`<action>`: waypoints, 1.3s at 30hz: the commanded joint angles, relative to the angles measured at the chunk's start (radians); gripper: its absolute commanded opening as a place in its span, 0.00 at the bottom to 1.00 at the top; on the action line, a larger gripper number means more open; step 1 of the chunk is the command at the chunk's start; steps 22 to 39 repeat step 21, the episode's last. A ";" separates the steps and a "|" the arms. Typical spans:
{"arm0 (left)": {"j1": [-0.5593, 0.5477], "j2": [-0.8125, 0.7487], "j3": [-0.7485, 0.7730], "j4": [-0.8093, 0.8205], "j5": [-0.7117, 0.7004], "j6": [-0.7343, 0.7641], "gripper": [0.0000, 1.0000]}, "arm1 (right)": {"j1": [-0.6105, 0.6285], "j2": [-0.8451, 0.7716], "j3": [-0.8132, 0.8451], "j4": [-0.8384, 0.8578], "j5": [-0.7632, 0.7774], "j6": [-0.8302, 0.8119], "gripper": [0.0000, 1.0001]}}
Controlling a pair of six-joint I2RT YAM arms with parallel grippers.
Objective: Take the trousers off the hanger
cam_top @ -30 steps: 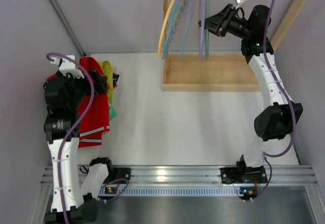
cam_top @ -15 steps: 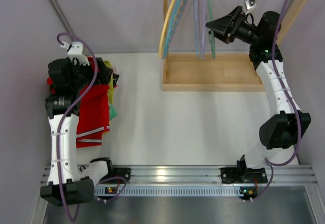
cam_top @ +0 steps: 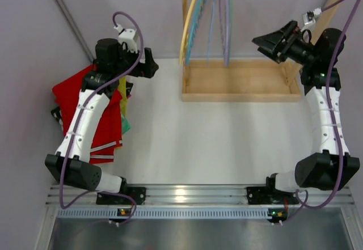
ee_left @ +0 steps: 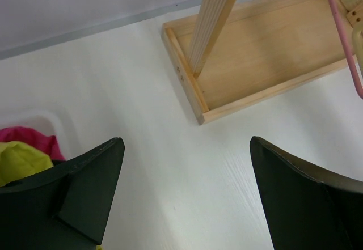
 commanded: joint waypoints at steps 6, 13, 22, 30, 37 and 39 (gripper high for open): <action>-0.071 0.155 0.094 -0.137 -0.013 -0.033 0.99 | -0.019 -0.259 -0.201 -0.304 0.051 -0.510 0.99; -0.072 0.111 -0.057 -0.138 -0.054 -0.041 0.99 | 0.044 -0.350 -0.330 -0.511 0.168 -0.791 0.99; -0.071 0.036 -0.098 -0.141 -0.056 -0.024 0.99 | 0.082 -0.341 -0.291 -0.588 0.203 -0.863 1.00; -0.071 0.036 -0.098 -0.141 -0.056 -0.024 0.99 | 0.082 -0.341 -0.291 -0.588 0.203 -0.863 1.00; -0.071 0.036 -0.098 -0.141 -0.056 -0.024 0.99 | 0.082 -0.341 -0.291 -0.588 0.203 -0.863 1.00; -0.071 0.036 -0.098 -0.141 -0.056 -0.024 0.99 | 0.082 -0.341 -0.291 -0.588 0.203 -0.863 1.00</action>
